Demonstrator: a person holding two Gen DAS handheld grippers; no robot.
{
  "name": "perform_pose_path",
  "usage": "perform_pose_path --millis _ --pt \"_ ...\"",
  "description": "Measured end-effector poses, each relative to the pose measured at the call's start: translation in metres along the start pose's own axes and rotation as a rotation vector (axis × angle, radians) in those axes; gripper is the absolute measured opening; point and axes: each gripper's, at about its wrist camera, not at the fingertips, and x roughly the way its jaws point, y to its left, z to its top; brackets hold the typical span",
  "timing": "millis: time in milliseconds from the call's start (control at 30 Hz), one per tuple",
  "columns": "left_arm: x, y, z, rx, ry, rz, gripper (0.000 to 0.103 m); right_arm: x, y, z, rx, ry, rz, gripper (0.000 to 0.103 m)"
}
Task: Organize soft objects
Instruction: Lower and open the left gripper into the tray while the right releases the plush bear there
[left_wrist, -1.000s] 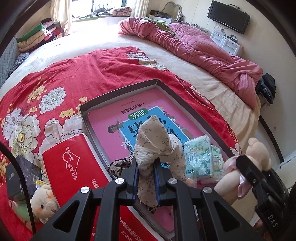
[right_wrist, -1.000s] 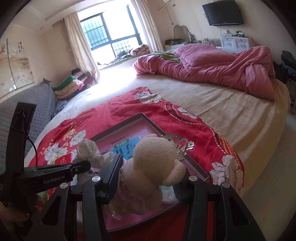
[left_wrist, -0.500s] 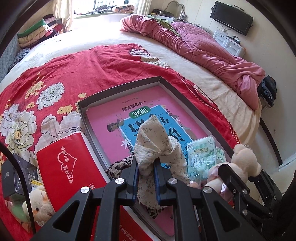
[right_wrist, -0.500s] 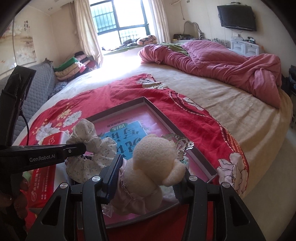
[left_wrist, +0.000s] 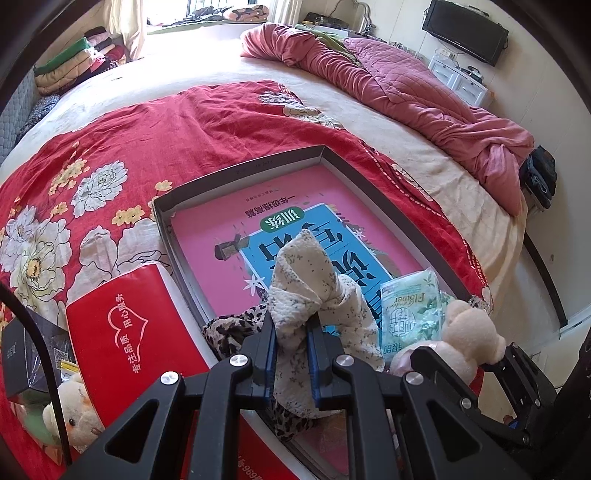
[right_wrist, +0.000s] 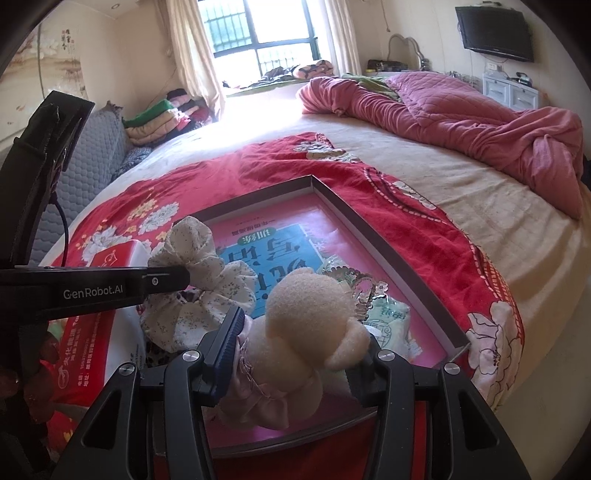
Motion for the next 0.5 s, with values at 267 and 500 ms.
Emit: perform_pose_path --millis 267,500 --pt "0.0054 -0.0029 0.0028 0.013 0.020 0.021 0.015 0.0019 0.0009 -0.0022 0.006 0.013 0.013 0.055" --pt "0.0049 -0.0042 0.0032 0.006 0.028 0.031 0.026 0.0022 0.0028 -0.0029 0.000 0.016 0.003 0.056"
